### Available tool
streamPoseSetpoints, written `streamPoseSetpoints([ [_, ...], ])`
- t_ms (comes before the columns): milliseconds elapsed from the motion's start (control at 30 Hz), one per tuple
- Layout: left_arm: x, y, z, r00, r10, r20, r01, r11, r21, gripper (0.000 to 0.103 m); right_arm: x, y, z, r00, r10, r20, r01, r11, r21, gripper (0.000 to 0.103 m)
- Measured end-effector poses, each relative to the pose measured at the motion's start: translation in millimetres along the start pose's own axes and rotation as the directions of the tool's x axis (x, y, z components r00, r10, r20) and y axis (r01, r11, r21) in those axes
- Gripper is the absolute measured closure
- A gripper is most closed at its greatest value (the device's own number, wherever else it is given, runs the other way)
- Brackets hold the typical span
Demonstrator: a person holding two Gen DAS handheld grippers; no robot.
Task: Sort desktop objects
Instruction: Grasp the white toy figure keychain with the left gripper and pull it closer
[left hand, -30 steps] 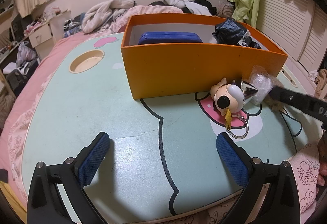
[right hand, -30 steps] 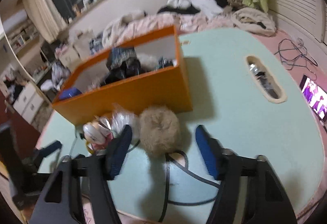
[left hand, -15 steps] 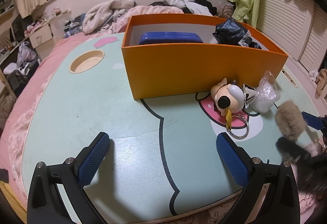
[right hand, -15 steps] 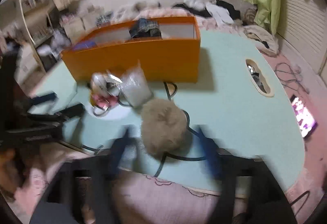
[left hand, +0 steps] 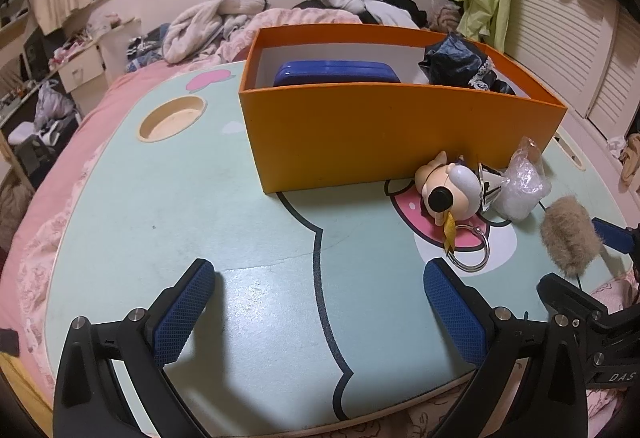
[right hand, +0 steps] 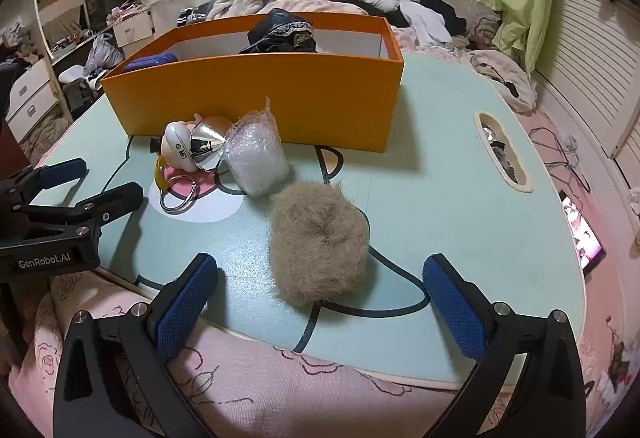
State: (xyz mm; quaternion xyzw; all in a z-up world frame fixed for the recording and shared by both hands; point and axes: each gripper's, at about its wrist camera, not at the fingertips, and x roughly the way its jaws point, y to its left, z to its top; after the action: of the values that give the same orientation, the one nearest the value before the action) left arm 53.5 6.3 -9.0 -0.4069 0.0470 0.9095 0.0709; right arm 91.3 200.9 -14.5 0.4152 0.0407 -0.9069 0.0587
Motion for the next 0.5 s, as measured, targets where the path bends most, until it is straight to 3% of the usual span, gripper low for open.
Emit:
streamPoseSetpoints([
  [200,-2,1,3,1.0,-0.024,0.0,0.024,0.999,0.021,0.0,-1,2,0,1.0,-0.001,0.0,0.001,1.0,0.0,0.001],
  [267,-2,-1,4,0.999,-0.055,-0.001,0.055,0.997,0.053,0.001,0,0,0,1.0,-0.001,0.001,0.001,1.0,-0.001,0.001],
  [400,-17,0,12,0.992,-0.117,0.053,0.114,0.991,0.066,0.013,-1,0,-1,1.0,0.002,0.001,-0.002,1.0,0.001,0.001],
  [500,-25,-3,25,0.975,-0.205,0.091,0.199,0.978,0.065,0.016,0,-1,0,1.0,0.001,0.001,-0.001,1.0,0.0,0.001],
])
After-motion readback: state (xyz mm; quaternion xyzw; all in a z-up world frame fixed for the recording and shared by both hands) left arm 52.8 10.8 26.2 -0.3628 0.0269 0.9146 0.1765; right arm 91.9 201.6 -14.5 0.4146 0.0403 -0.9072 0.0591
